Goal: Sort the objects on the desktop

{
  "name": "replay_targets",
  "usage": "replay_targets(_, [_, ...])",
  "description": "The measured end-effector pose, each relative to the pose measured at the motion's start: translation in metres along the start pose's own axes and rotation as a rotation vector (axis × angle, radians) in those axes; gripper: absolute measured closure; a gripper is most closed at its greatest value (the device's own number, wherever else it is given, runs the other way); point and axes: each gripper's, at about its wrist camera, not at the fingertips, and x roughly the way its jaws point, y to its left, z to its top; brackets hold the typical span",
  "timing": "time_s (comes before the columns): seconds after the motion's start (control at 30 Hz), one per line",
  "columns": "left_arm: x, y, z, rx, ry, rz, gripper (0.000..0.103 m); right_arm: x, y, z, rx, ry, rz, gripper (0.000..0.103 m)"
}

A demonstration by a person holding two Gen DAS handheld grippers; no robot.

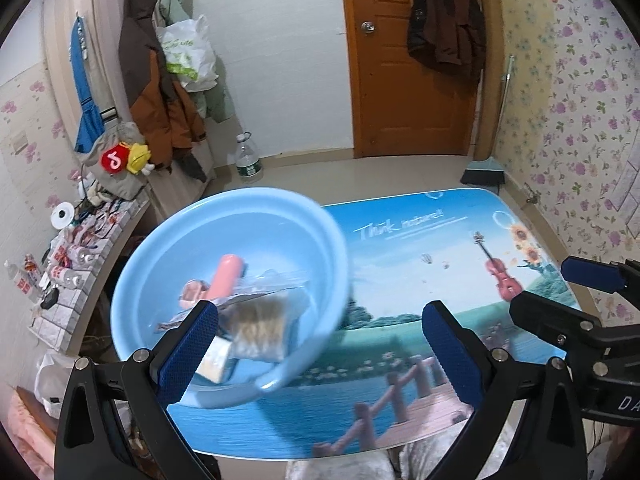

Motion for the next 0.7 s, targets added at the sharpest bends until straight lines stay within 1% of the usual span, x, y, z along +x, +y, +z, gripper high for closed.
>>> replay_targets(0.17, [-0.002, -0.016, -0.002, 0.006, -0.002, -0.015, 0.0, -0.008, -0.013, -0.005, 0.024, -0.01, -0.03, 0.022])
replay_targets(0.3, [0.0, -0.027, -0.007, 0.011, 0.013, -0.013, 0.0, -0.01, -0.024, -0.011, 0.039, 0.0, -0.045, 0.022])
replay_targets(0.7, [-0.005, -0.038, -0.02, 0.008, 0.013, -0.011, 0.0, -0.012, -0.035, -0.028, 0.068, 0.009, -0.049, 0.022])
